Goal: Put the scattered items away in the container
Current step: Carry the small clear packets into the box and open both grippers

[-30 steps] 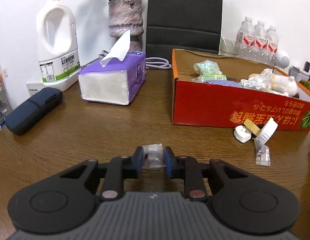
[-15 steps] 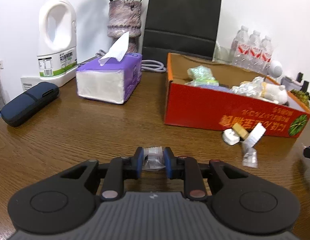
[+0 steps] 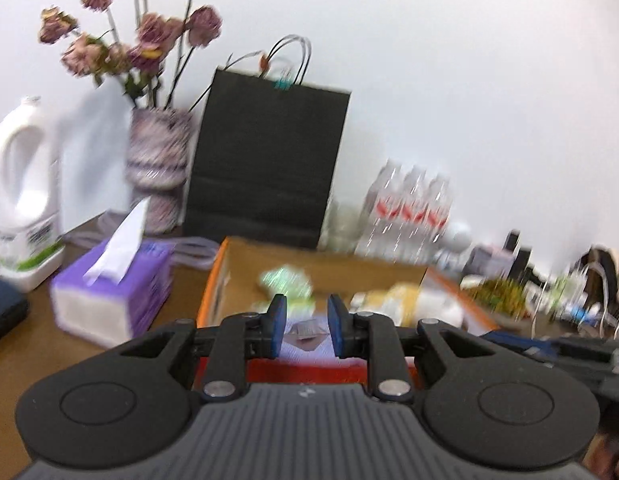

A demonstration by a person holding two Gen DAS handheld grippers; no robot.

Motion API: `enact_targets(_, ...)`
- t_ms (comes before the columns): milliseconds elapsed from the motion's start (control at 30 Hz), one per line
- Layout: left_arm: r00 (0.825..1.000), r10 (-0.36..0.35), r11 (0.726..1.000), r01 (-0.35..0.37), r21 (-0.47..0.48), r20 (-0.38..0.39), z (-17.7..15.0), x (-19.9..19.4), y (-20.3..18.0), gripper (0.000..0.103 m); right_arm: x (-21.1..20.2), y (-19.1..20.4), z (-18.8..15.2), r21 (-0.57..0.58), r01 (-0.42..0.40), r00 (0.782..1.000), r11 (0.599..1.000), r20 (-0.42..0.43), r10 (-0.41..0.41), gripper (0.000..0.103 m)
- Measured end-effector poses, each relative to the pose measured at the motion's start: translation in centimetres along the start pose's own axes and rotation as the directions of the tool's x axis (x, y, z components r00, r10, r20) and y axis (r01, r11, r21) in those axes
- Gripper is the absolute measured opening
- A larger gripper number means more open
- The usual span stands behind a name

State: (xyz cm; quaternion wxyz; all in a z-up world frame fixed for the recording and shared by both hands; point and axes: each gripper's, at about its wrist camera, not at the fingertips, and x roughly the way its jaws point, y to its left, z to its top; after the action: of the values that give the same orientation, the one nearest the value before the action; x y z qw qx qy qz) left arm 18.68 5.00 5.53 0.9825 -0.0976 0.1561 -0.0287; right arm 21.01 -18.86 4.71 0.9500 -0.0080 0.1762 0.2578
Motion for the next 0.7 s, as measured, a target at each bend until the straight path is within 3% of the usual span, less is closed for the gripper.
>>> enact_targets(200, 1.0, -0.026, 1.0, 0.027, -0.015, 0.011, 1.6, 3.2, -0.6, 0.023, 3.6, 0.1, 3.5, -0.004, 0.012, 1.0, 1.0, 0.026, -0.012, 0.013)
enact_targets(333, 1.0, -0.003, 0.999, 0.003, -0.035, -0.004, 2.0, 6.5, -0.3, 0.023, 6.7, -0.8, 4.5, 0.044, 0.026, 0.999, 0.999, 0.026, -0.027, 0.013)
enact_targets(533, 0.998, 0.002, 1.0, -0.002, -0.011, -0.07, 0.9, 10.8, 0.4, 0.023, 11.4, -2.4, 3.4, 0.08, 0.025, 0.999, 0.997, -0.042, -0.022, 0.013)
enact_targets(700, 0.991, 0.029, 0.999, -0.025, 0.027, -0.13, -0.5, 12.8, 0.6, 0.023, 12.9, -3.2, 2.2, 0.077, 0.052, 0.995, 0.996, -0.092, -0.045, 0.013)
